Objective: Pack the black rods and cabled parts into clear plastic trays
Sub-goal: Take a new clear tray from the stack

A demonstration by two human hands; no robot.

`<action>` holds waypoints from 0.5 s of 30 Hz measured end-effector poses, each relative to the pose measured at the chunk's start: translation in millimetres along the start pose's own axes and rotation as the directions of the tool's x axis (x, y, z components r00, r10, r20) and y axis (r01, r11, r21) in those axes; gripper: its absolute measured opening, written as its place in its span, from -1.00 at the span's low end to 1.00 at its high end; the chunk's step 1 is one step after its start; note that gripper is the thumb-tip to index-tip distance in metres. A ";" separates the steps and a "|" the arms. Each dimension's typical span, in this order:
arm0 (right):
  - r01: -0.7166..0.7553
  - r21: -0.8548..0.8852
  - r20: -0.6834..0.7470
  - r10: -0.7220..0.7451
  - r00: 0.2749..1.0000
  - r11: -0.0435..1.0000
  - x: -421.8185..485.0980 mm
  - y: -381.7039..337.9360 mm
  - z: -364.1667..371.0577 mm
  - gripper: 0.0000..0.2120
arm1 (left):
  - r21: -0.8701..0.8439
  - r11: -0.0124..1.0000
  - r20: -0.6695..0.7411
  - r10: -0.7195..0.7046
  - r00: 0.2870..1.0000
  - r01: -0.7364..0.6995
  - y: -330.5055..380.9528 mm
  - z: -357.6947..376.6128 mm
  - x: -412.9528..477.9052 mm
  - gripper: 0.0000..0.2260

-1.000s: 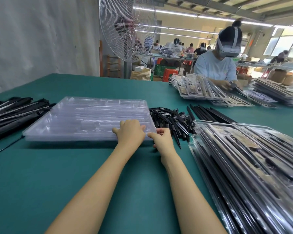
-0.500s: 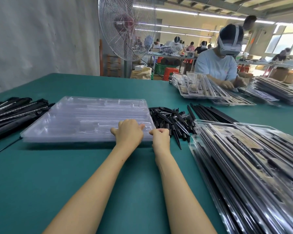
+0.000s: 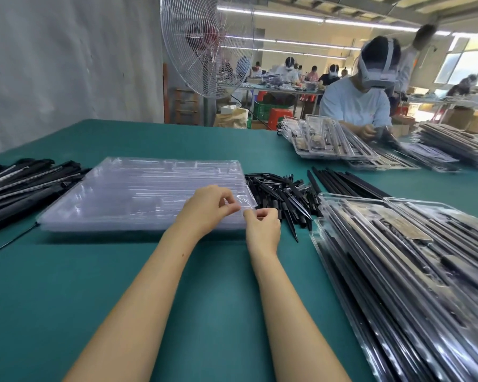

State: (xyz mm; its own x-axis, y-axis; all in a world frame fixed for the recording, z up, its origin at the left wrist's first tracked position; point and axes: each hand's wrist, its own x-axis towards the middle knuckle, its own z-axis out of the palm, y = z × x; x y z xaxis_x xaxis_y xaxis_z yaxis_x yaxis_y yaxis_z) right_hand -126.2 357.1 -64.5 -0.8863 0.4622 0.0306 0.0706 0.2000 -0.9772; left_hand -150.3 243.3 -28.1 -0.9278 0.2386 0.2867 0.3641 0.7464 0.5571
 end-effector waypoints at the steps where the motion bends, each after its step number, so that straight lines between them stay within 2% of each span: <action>1: 0.000 0.012 -0.003 0.001 1.000 1.000 -0.6 0.0 -0.1 -0.83 | 0.015 0.999 0.022 0.040 0.999 -0.040 -0.2 -0.6 -1.0 -0.91; 3: 0.004 0.020 -0.010 -0.004 1.000 1.000 -1.2 -0.2 -0.9 -0.83 | 0.020 0.997 0.026 0.080 0.996 -0.080 0.0 0.3 -3.1 -0.94; 5: 0.021 -0.011 -0.006 -0.021 1.000 1.000 -2.7 -0.3 -2.2 -0.80 | 0.006 0.996 -0.030 0.090 0.996 -0.090 1.4 1.7 -5.0 -0.92; 9: 0.111 -0.263 0.029 -0.107 0.994 0.958 -2.3 -2.5 -2.4 -0.80 | -0.005 0.993 -0.225 0.117 0.967 -0.121 8.3 -4.6 -4.1 -0.92; 12: 0.218 -0.595 0.066 -0.224 0.972 0.774 -2.8 -6.7 1.6 -0.71 | 0.053 0.986 -0.310 0.167 0.936 -0.158 13.2 -9.4 -3.5 -0.90; 15: 0.373 -0.763 0.244 -0.300 0.922 0.528 -3.1 -11.2 9.7 -0.70 | 0.033 0.982 -0.345 0.184 0.920 -0.184 14.6 -10.8 -2.8 -0.90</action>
State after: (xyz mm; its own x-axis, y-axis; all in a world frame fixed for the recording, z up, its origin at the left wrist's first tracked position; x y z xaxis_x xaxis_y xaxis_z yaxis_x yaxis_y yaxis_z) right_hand -128.7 345.1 -55.7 -0.9501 0.1559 0.2701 0.0559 0.9372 -0.3442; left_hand -141.5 246.9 -12.4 -0.7592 0.1424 0.6351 0.5256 0.7097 0.4692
